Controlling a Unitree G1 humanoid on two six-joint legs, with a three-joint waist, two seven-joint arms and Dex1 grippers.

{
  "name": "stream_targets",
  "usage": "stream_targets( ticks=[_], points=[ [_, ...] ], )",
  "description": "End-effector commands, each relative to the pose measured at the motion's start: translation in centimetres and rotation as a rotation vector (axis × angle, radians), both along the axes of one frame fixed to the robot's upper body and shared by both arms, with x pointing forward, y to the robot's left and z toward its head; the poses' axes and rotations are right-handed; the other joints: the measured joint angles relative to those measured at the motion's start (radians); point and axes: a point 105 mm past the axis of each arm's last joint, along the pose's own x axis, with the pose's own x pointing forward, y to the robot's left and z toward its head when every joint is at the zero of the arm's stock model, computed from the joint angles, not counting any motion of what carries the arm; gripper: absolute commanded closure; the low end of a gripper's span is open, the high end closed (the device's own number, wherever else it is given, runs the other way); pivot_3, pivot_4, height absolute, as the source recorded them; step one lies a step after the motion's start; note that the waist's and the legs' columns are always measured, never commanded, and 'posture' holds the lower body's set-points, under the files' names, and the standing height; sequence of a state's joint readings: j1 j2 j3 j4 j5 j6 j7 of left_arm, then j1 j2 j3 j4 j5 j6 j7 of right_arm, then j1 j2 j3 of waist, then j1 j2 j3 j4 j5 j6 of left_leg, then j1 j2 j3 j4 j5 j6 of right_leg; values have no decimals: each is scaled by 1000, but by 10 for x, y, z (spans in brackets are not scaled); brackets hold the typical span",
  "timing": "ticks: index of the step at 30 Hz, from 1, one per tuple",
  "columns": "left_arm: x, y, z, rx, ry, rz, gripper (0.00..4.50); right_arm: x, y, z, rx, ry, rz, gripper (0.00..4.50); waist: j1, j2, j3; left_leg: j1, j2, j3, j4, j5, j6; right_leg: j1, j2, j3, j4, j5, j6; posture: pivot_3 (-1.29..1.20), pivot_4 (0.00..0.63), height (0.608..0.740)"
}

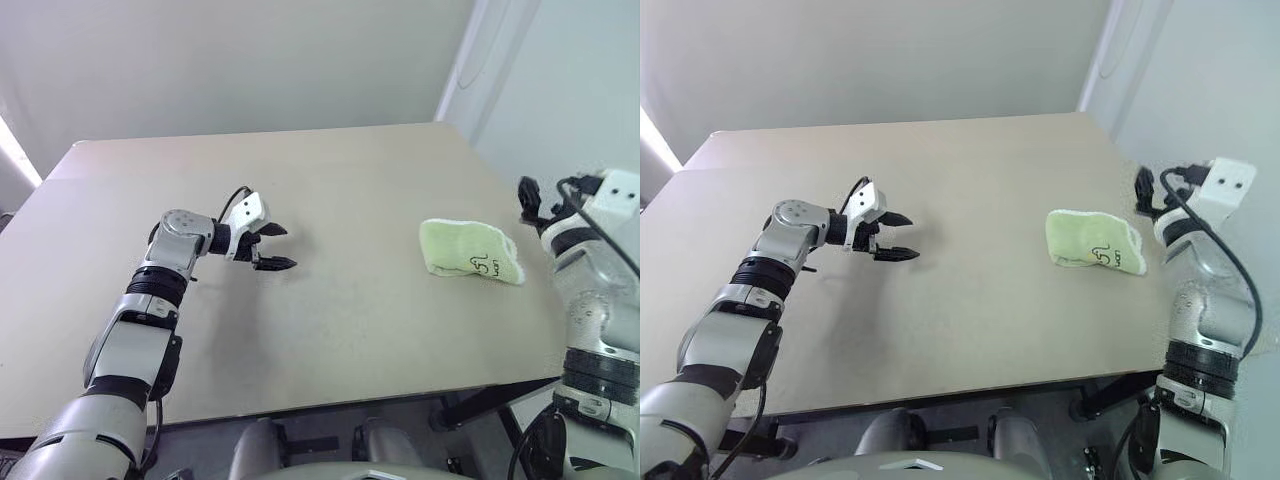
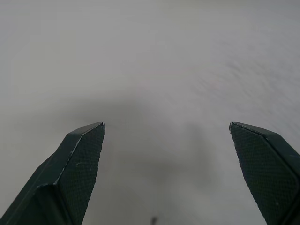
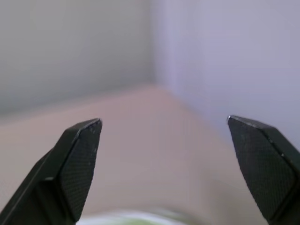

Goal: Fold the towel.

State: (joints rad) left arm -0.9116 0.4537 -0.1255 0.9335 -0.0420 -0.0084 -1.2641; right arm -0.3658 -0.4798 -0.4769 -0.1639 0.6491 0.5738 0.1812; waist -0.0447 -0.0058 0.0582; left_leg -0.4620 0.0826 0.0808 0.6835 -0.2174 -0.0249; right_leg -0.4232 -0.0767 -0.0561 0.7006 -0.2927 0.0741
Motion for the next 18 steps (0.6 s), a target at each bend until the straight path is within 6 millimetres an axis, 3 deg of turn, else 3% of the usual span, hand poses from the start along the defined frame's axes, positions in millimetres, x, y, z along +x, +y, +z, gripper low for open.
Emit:
stream_targets(
  ticks=[1, 4, 9, 14, 18],
  points=[
    [13, 5, 35, -125, -92, 59, 0, -22, 56, 17, -26, -43, 337, 20, 2, 0, 0, 0, 0, 0, 0, 0, 0, 0, 0, 0, 0, 0, 0, 0, 0, 683],
    [13, 10, 37, -160, -129, 87, 0, -47, 88, -9, -170, 69, 571, 20, 9, 0, 0, 0, -1, 0, 0, 0, 0, 0, -1, 0, -1, -2, -2, 0, 0, 683],
    [0, 14, 33, -206, -160, 59, 0, -71, 106, -46, -385, 208, 723, 20, 9, 0, 0, 0, -3, 1, 1, 0, 0, 2, -4, 0, -1, -2, -2, 0, 0, 683],
    [-19, 22, 15, -128, -134, -3, 0, -71, 108, -46, -378, 189, 726, 20, 4, -1, 0, 1, -2, 0, 1, 0, 0, 2, -2, 0, -1, -1, -3, 0, 0, 683],
    [-22, 24, 9, -114, -120, -5, 0, -66, 109, -50, -382, 193, 708, 20, 7, -1, 0, 2, -2, 0, 1, 0, 0, 2, -3, -1, -1, -1, -4, 0, 0, 683]
  ],
)
